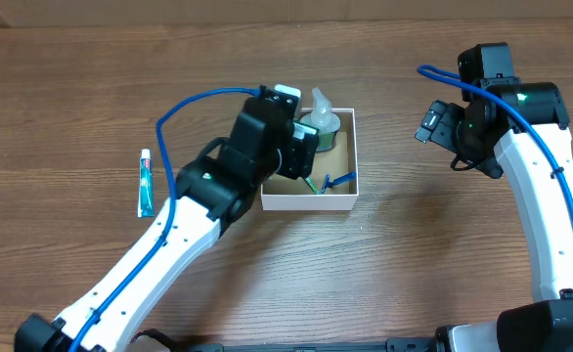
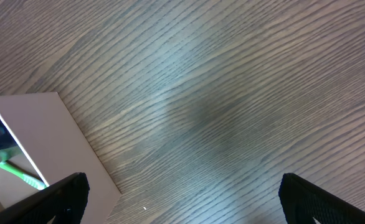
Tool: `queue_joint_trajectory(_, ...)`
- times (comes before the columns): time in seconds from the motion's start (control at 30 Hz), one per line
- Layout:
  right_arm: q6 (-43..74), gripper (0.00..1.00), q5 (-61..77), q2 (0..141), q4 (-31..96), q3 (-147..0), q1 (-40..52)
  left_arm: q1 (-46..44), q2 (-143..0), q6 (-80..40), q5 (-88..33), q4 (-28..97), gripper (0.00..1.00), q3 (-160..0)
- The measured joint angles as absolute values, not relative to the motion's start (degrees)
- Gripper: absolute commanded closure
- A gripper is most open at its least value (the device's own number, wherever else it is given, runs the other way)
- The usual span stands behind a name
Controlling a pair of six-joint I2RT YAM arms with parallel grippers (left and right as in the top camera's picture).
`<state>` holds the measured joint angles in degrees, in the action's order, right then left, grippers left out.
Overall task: Pack container
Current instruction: 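Carry the packet right and drop it into the box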
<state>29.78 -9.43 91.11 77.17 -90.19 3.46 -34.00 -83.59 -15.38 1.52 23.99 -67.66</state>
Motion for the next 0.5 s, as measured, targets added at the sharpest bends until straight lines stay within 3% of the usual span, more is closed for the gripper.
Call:
queue_joint_trajectory(0.1, 29.78, 0.00, -9.45, 91.11, 77.17, -90.19, 3.46, -35.42, -86.70, -16.25, 1.52, 22.79, 0.06, -67.66)
queue_joint_trajectory(0.5, 29.78, 0.00, -9.45, 91.11, 77.17, -90.19, 3.46, -36.40, -88.42, -16.58, 1.39, 18.83, 0.10, -67.90)
